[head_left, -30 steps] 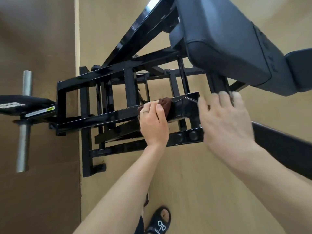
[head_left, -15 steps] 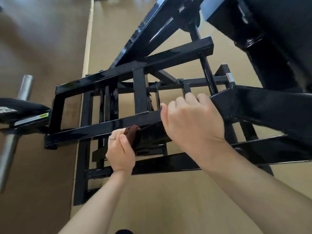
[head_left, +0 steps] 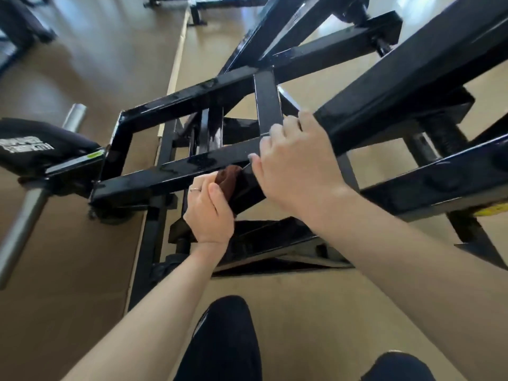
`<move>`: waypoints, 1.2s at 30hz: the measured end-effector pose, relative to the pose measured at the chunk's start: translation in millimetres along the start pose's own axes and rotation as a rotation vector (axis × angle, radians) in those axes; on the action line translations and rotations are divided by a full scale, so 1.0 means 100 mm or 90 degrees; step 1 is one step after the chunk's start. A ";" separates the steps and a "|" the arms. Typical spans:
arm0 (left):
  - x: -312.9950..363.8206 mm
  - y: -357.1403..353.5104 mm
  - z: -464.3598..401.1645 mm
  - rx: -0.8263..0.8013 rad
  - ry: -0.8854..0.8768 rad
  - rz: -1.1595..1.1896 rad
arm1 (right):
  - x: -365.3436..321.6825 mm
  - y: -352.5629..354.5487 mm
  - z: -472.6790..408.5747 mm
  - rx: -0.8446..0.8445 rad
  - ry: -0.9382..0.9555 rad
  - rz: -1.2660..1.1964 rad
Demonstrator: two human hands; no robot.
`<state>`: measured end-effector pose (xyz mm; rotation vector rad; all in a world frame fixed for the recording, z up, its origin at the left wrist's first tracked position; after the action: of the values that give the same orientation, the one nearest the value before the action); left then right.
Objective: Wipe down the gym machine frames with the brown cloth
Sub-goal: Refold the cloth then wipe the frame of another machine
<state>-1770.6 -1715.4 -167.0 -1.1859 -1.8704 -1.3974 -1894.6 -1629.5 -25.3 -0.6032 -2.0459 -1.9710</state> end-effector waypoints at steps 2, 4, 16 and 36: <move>-0.34 0.03 0.01 0.005 0.022 -0.010 | -0.12 -0.10 -0.07 0.052 -0.001 0.002; -0.64 0.03 0.00 0.000 0.035 -0.015 | -0.07 -0.12 -0.10 0.117 -0.028 0.024; -1.41 0.13 -0.02 -0.089 0.303 -0.055 | -0.11 -0.02 -0.05 0.296 -0.068 0.088; -1.59 0.10 -0.21 -0.256 0.391 -0.170 | -0.13 -0.03 -0.05 0.235 -0.089 0.111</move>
<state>-1686.5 -1788.0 -283.6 -0.5624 -1.3765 -2.0691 -1884.7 -1635.7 -33.6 -0.8193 -2.2728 -1.4417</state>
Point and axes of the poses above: each hand's wrist, its own z-axis away from the middle knuckle, its own y-axis out of the back of the hand, x = y × z, the point moved 9 cm from there along -z, towards the middle knuckle, and after that the axes turned 10 degrees about y, right-handed, at the moved point
